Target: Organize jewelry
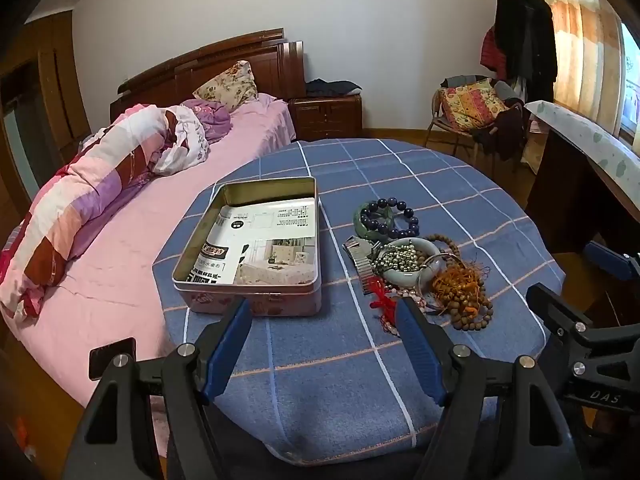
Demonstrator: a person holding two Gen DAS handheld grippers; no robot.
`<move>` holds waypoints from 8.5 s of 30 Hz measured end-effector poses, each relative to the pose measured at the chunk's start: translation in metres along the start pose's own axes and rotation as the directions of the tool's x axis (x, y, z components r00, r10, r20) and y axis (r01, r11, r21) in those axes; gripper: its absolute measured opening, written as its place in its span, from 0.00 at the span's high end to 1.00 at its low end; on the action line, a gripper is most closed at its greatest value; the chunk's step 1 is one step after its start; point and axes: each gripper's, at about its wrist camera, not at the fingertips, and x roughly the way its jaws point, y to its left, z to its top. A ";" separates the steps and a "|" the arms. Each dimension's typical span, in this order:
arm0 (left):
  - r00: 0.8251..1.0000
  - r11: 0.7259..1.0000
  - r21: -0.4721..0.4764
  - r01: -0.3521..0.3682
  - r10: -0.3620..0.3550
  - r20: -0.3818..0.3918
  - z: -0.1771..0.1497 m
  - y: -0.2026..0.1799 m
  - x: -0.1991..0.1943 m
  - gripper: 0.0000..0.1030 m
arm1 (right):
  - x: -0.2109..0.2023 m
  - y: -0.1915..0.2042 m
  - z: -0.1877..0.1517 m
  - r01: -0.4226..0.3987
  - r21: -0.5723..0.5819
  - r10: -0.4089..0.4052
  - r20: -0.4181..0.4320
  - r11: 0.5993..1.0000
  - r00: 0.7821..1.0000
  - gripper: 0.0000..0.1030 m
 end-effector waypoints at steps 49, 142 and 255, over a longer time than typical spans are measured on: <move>1.000 1.000 -0.020 -0.002 0.002 -0.005 -0.001 0.003 0.003 0.28 | 0.010 -0.002 -0.006 -0.012 0.010 0.012 -0.026 1.000 1.000 0.00; 0.978 0.972 0.163 0.168 -0.144 -0.151 0.005 -0.048 0.089 0.37 | 0.049 -0.036 0.030 -0.314 0.063 0.310 0.059 0.947 0.949 0.85; 0.999 0.984 -0.177 -0.024 0.017 -0.041 0.088 0.121 0.147 0.33 | 0.148 0.072 0.108 -0.336 -0.121 0.334 -0.034 0.934 0.942 0.23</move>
